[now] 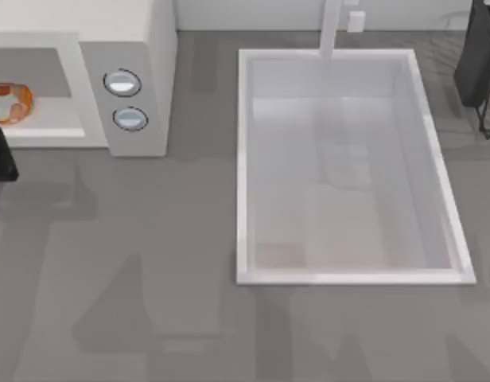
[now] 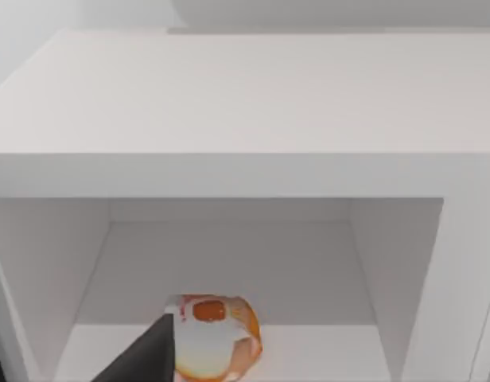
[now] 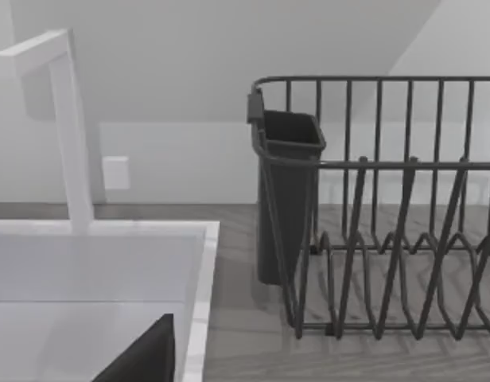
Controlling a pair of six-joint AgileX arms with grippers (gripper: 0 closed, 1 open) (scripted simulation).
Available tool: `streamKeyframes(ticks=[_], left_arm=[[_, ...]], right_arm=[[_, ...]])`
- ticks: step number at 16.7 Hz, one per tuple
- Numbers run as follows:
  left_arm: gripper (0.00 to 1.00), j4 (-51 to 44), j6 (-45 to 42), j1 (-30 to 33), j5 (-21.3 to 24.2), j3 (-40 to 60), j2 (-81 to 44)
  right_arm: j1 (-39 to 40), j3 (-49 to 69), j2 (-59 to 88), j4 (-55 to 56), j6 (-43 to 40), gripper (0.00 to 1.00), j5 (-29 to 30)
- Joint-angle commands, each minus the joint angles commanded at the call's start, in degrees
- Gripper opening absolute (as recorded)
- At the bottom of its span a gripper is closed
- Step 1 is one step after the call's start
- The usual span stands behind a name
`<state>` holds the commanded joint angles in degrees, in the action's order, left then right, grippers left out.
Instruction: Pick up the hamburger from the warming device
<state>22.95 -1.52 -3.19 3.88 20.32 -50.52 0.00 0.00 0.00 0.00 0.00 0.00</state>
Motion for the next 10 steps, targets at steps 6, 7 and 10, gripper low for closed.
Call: streamKeyframes(ticks=[6, 7, 10], left_arm=[[1.00, 16.32, -1.08, -2.27, 2.76, 14.44, -35.92], [1.00, 18.98, -1.26, -2.64, 3.21, 16.80, -41.78], [1.00, 26.52, -1.76, -3.69, 4.48, 23.47, -58.37]], right_arm=[[0.00, 0.00, 0.00, 0.00, 0.00, 1.00, 0.00], [0.00, 0.00, 0.00, 0.00, 0.00, 1.00, 0.00], [0.00, 0.00, 0.00, 0.00, 0.00, 1.00, 0.00]])
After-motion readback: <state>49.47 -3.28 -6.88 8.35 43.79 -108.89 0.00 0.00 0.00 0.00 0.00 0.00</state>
